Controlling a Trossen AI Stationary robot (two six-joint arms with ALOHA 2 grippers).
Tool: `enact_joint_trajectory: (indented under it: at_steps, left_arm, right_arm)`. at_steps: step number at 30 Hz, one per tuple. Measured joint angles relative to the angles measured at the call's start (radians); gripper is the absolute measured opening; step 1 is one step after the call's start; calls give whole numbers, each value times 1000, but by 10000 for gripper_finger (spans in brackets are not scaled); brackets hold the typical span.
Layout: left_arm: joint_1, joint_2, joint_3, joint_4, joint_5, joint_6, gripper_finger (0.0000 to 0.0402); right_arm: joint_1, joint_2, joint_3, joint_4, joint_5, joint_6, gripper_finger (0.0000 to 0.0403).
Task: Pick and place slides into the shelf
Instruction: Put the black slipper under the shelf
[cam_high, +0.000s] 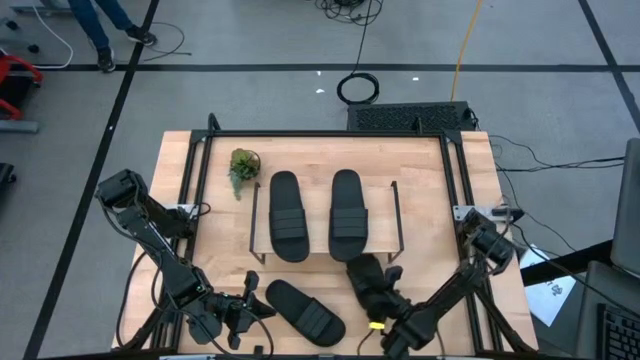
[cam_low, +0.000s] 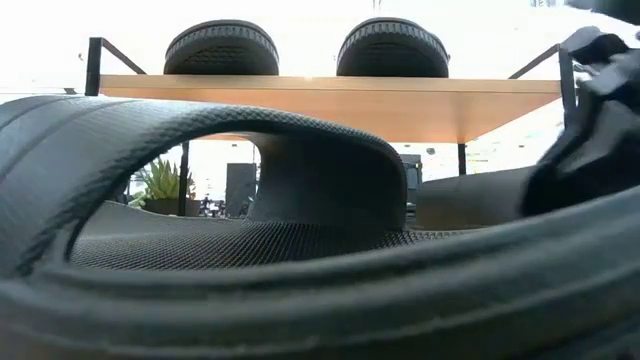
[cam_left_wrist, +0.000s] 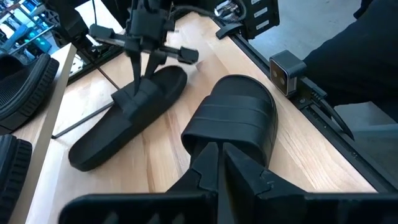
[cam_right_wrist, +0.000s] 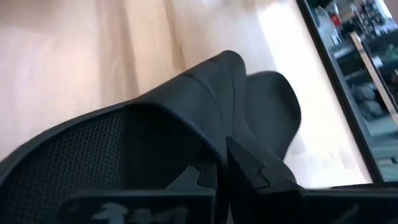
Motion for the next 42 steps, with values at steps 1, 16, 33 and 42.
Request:
enact_joint_trajectory:
  at_steps: [1,16,33,42]
  left_arm:
    - [0,0,0,0,0,1,18]
    - [0,0,0,-1,1,-2,23]
    - [0,0,0,-1,2,8,17]
    - [0,0,0,-1,3,6,32]
  right_arm:
    - [-10,11,17,-13,-3,3,0]
    - [-120,41,46,-22,1,210,0]
    - [-190,41,44,-78,-22,330,1]
    - [-169,42,43,6,-48,225,67]
